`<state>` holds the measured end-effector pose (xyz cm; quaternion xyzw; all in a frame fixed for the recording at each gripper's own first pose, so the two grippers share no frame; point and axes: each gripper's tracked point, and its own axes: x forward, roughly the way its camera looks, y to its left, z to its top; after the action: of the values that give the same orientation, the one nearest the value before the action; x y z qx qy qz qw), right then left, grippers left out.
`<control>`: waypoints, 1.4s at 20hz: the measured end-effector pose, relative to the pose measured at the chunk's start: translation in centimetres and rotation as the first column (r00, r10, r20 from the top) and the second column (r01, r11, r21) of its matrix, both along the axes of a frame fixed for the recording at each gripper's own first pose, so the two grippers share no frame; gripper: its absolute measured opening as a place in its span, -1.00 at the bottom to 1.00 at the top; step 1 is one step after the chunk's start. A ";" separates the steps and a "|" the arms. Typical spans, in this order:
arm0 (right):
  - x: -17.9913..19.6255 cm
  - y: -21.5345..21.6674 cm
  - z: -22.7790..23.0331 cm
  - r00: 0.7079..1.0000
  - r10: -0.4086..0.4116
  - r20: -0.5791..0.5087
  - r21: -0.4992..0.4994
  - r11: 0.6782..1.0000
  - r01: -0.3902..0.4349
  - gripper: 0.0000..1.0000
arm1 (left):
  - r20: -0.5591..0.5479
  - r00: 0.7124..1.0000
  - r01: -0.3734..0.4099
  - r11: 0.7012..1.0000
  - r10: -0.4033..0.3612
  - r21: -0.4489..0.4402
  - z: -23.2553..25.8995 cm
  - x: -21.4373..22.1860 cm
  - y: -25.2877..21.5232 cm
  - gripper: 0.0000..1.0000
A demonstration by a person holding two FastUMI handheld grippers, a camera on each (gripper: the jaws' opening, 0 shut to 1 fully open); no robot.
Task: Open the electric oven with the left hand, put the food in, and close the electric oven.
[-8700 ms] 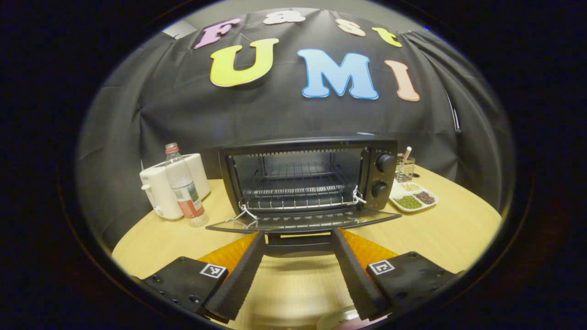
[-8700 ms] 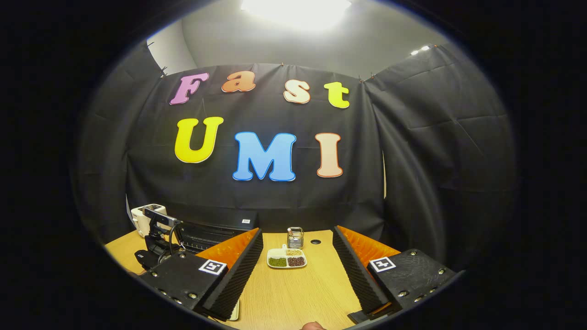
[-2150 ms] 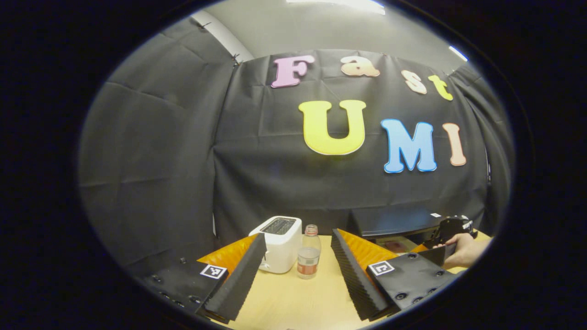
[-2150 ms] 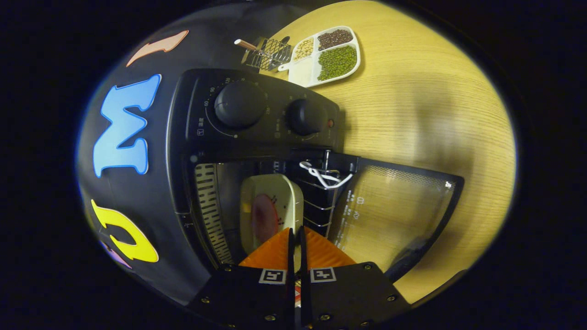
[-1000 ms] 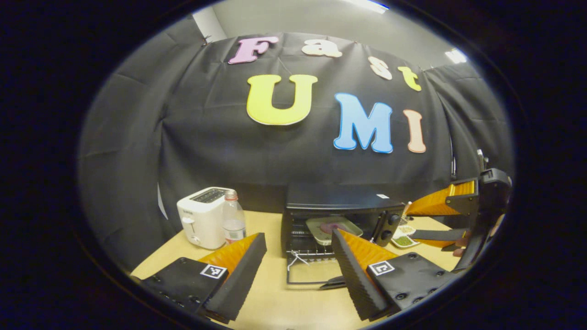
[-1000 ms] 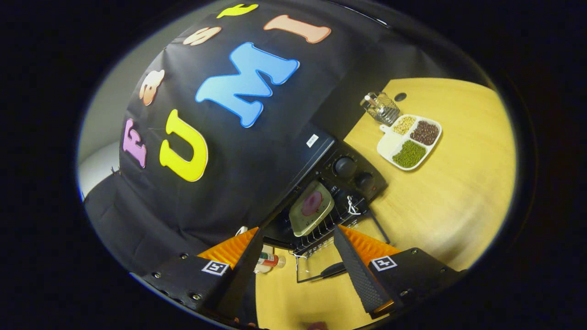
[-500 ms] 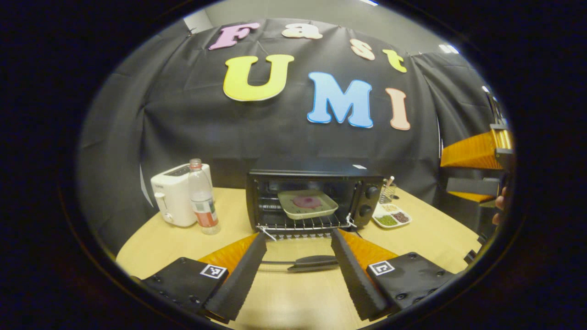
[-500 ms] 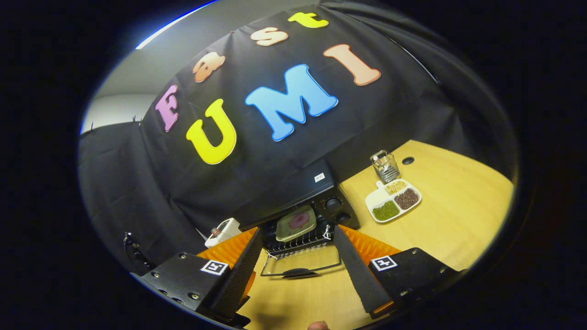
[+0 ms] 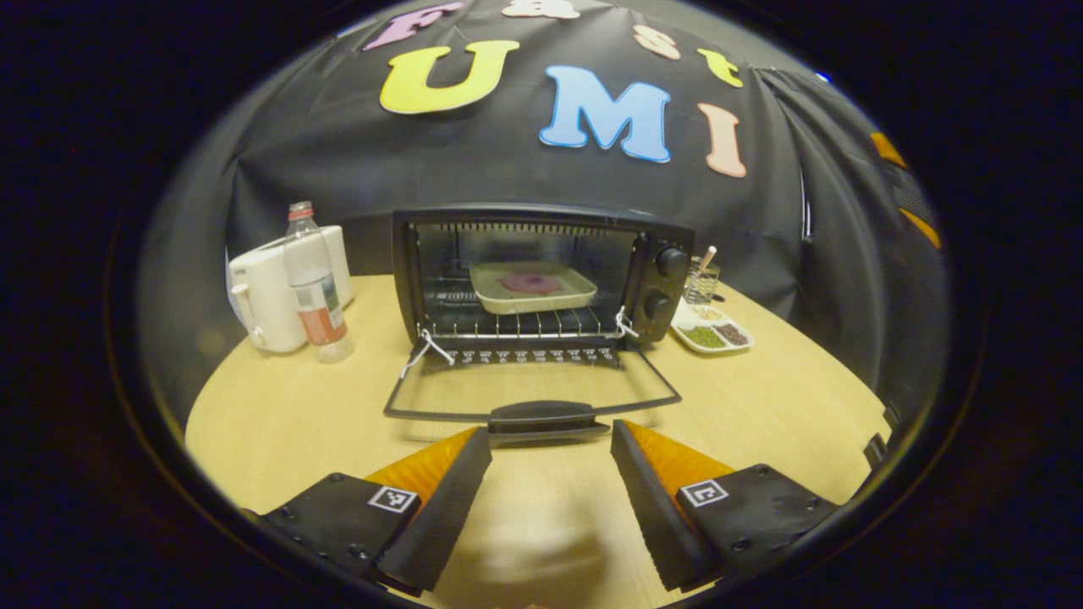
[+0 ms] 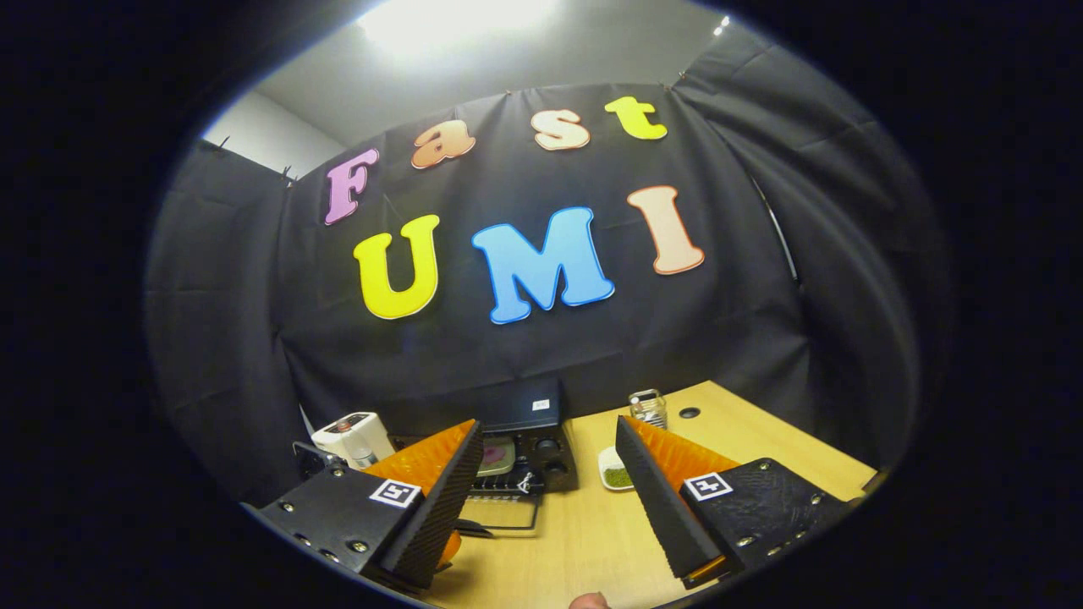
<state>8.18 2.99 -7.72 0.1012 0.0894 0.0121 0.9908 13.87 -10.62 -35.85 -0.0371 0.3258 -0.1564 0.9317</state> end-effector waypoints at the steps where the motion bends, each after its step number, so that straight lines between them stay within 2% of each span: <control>1: -0.1 -0.7 0.5 1.000 -0.020 0.010 -0.020 1.000 0.020 0.95 | -0.011 1.000 0.007 1.000 -0.007 0.006 -0.8 0.1 -0.3 0.94; 4: -0.9 -2.4 1.0 0.997 -0.068 0.021 -0.060 0.996 0.069 0.95 | -0.051 0.998 0.022 0.999 -0.021 0.030 -3.1 0.4 -1.2 1.00; 7: -0.7 -3.7 1.8 0.992 -0.123 0.027 -0.072 0.990 0.125 0.95 | -0.089 0.996 0.021 0.998 -0.015 0.057 -5.2 0.7 -1.4 0.94; 8: -0.6 -4.0 2.1 0.990 -0.138 0.032 -0.076 0.987 0.140 0.95 | -0.096 0.995 0.019 0.998 -0.012 0.063 -5.7 1.0 -1.3 1.00; 9: -0.7 -4.1 2.4 0.988 -0.147 0.038 -0.080 0.986 0.149 0.95 | -0.101 0.995 0.018 0.997 -0.011 0.071 -6.0 1.2 -1.3 0.94; 13: -0.4 -4.4 3.1 0.985 -0.164 0.057 -0.112 0.979 0.170 0.95 | -0.095 0.995 0.018 0.994 -0.008 0.109 -6.4 1.6 -1.1 0.98; 15: -0.1 -4.2 3.1 0.985 -0.162 0.058 -0.112 0.979 0.168 0.95 | -0.088 0.996 0.002 0.993 0.008 0.116 -6.3 1.9 -1.1 0.94; 16: 0.0 -3.9 3.2 0.986 -0.157 0.056 -0.111 0.980 0.163 0.94 | -0.090 0.996 -0.015 0.994 0.025 0.108 -6.2 2.0 -1.1 1.00; 17: 0.2 -3.4 3.2 0.988 -0.148 0.053 -0.106 0.983 0.153 0.94 | -0.094 0.994 -0.039 0.995 0.047 0.089 -5.9 2.2 -1.1 0.93; 18: 0.3 -3.0 3.4 0.988 -0.141 0.058 -0.103 0.984 0.147 0.95 | -0.099 0.993 -0.057 0.996 0.064 0.067 -5.6 2.3 -1.2 1.00; 19: 0.6 -2.8 3.5 0.989 -0.134 0.062 -0.105 0.984 0.140 0.95 | -0.097 0.993 -0.066 0.996 0.071 0.053 -5.3 2.3 -1.1 0.93; 20: 0.8 -2.4 3.5 0.990 -0.123 0.064 -0.110 0.985 0.129 0.95 | -0.079 0.994 -0.068 0.997 0.071 0.045 -4.6 2.5 -1.1 1.00; 21: 0.8 -2.0 3.6 0.991 -0.113 0.066 -0.115 0.986 0.120 0.95 | -0.062 0.996 -0.066 0.997 0.069 0.042 -3.8 2.5 -1.1 0.93; 26: 1.7 -0.1 3.2 0.996 -0.069 0.064 -0.095 0.993 0.074 0.95 | 0.040 0.998 -0.040 0.998 0.038 0.044 0.5 3.7 -0.9 0.93; 27: 1.9 0.3 2.9 0.996 -0.061 0.059 -0.091 0.994 0.066 0.95 | 0.049 0.998 -0.041 0.998 0.039 0.037 1.0 4.0 -0.7 1.00; 28: 2.1 0.6 2.8 0.997 -0.056 0.053 -0.088 0.994 0.061 0.95 | 0.057 0.998 -0.040 0.999 0.038 0.030 1.7 4.3 -0.7 0.93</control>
<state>10.24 3.57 -4.97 0.0589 0.0617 -0.0182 0.9962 18.16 -11.30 -34.20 -0.0244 0.3009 -0.1339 0.9439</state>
